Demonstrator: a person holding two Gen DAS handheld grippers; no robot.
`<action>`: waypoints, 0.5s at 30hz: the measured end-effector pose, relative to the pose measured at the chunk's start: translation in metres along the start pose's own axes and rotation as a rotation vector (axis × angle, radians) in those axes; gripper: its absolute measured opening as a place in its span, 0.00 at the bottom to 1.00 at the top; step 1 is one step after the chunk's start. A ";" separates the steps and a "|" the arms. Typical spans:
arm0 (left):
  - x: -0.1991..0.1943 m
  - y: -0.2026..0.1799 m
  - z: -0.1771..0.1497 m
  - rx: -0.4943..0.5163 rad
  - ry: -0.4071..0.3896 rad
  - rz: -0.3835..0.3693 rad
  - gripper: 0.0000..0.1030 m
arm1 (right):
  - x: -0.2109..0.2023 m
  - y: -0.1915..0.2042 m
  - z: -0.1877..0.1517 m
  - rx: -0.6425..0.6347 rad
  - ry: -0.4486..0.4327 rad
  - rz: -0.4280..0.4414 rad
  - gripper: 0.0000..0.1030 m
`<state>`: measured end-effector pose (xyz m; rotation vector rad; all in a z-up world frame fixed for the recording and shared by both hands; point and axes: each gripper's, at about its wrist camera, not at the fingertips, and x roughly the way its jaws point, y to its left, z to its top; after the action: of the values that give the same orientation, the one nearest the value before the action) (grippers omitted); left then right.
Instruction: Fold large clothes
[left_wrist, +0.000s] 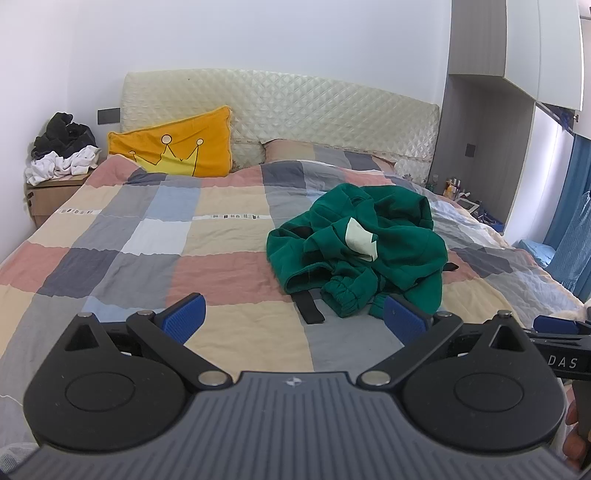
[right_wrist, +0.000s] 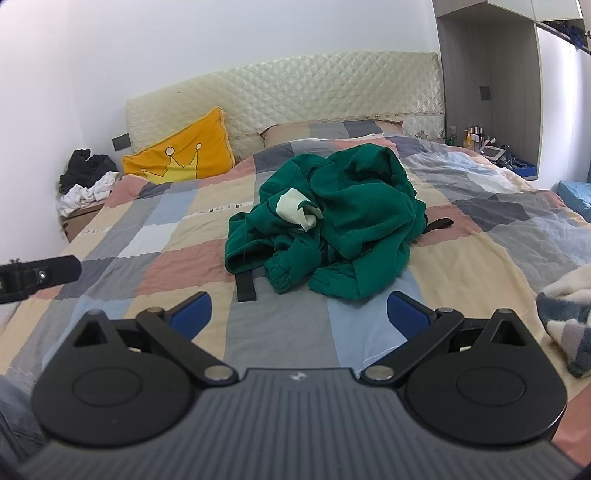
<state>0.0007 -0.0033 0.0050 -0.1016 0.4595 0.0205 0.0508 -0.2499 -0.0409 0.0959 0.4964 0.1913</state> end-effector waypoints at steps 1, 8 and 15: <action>0.000 0.000 0.000 0.000 0.000 0.000 1.00 | 0.000 0.000 0.000 -0.001 0.000 -0.002 1.00; -0.001 0.000 -0.002 0.001 -0.006 -0.005 1.00 | 0.001 0.001 0.000 -0.002 0.001 -0.002 1.00; -0.004 0.001 -0.004 -0.003 -0.012 -0.011 1.00 | -0.001 0.002 0.000 -0.001 -0.002 -0.005 1.00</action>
<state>-0.0047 -0.0024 0.0033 -0.1064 0.4471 0.0112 0.0492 -0.2484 -0.0401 0.0940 0.4942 0.1869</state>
